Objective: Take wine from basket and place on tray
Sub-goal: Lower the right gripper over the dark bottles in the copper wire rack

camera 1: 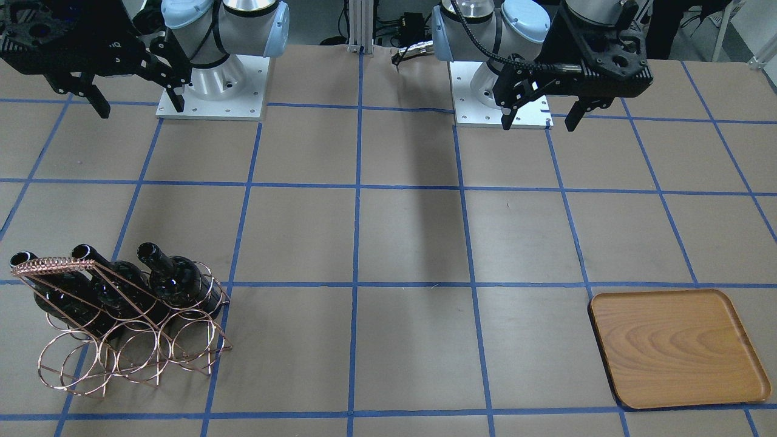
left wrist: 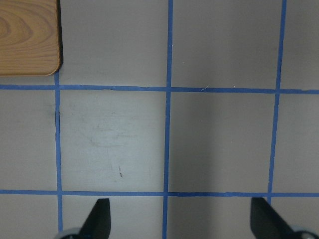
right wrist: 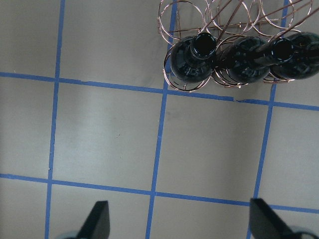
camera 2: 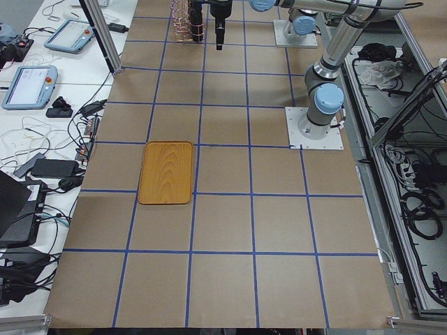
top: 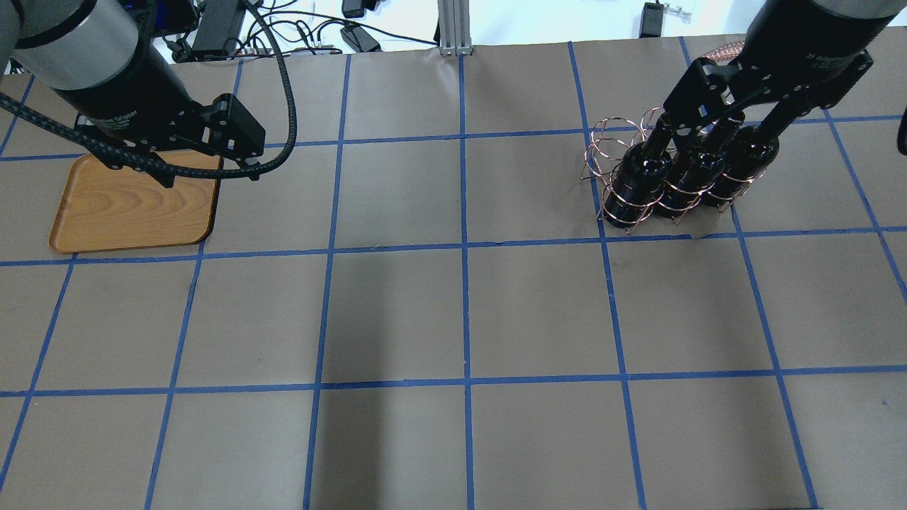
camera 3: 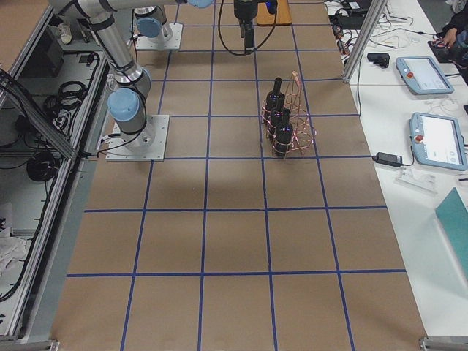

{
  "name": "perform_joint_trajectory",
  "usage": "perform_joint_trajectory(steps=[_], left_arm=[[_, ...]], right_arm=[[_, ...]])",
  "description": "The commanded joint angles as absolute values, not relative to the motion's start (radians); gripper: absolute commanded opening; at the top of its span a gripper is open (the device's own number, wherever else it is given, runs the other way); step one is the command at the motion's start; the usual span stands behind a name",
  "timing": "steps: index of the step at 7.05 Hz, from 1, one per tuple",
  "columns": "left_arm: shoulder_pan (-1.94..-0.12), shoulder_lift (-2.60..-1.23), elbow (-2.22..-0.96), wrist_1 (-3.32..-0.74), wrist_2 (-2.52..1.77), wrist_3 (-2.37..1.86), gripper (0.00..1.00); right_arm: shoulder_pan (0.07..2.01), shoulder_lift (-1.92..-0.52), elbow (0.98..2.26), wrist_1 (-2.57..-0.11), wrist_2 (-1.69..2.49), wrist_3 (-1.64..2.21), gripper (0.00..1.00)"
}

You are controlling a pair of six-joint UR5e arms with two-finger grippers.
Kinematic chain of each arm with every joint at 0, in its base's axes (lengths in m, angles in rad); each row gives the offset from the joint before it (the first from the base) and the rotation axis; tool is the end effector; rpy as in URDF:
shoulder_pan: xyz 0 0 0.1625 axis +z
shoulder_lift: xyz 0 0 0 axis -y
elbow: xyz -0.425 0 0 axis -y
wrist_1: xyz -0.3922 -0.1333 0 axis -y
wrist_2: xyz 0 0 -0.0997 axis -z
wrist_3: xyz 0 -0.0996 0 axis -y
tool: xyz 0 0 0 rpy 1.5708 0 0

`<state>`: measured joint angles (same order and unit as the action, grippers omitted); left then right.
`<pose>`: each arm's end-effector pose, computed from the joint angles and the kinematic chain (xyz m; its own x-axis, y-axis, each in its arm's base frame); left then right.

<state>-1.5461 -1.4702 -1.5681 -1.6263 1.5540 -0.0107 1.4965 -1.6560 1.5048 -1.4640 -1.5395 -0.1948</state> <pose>-0.1238 -0.4550 0.5311 -0.9993 -0.0346 0.0173 -0.0354 0.9982 -0.0476 0.1022 -0.4644 0.5500 -0.9924 -0.1214 -0.0221 -0.1202 0.9915 -0.0496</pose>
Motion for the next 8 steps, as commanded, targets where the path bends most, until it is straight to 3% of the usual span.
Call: perform_joint_trajectory(steps=[1, 8], left_arm=[[-1.546, -1.465, -1.569, -1.626, 1.557, -0.009, 1.0], [-1.543, -1.486, -1.614, -1.539, 1.554, 0.025, 1.0]], right_arm=[[1.497, -1.655, 1.505, -1.468, -1.54, -0.196, 1.0], [1.491, -1.643, 1.506, -1.521, -1.552, -0.196, 1.0]])
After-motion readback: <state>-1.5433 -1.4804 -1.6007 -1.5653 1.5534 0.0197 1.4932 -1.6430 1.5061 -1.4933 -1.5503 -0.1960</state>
